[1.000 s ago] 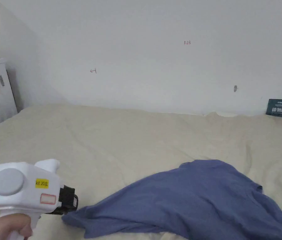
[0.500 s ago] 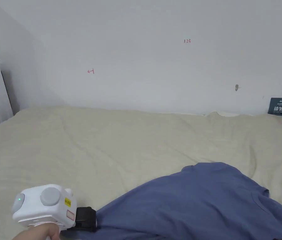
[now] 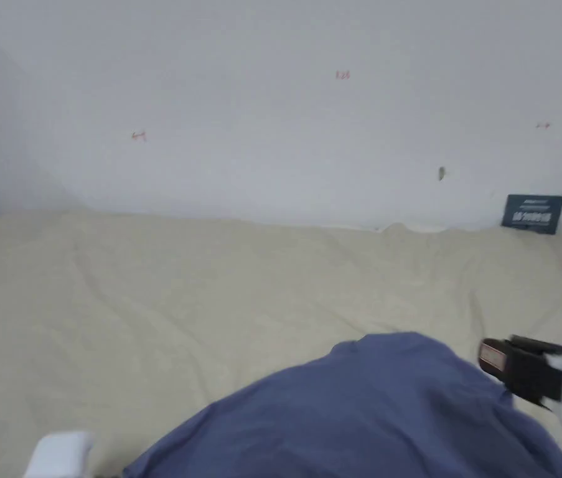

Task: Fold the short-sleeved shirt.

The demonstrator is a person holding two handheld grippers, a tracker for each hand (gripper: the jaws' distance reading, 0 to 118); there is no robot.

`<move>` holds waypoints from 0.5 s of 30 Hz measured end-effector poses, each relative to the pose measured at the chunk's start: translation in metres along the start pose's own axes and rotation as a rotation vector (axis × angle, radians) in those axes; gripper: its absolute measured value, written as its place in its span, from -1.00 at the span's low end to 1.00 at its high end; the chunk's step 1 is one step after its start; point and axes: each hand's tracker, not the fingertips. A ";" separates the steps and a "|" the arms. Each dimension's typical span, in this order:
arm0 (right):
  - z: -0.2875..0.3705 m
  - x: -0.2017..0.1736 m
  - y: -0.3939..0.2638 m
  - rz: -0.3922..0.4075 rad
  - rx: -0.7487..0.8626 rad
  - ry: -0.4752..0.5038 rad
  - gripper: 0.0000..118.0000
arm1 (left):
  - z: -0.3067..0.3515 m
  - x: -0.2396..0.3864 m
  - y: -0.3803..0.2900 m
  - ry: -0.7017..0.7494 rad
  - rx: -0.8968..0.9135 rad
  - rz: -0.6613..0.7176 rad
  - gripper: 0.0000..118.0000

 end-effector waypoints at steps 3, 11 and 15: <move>-0.087 0.028 0.051 0.016 -0.171 -0.054 -1.00 | 0.004 0.003 -0.004 -0.042 0.044 0.038 -0.86; -0.271 0.075 0.070 0.040 -0.611 -0.181 0.68 | 0.002 0.006 -0.010 -0.056 0.077 0.078 -0.86; -0.309 0.085 0.052 0.083 -0.619 -0.240 0.73 | -0.001 0.006 -0.011 -0.051 0.075 0.080 -0.87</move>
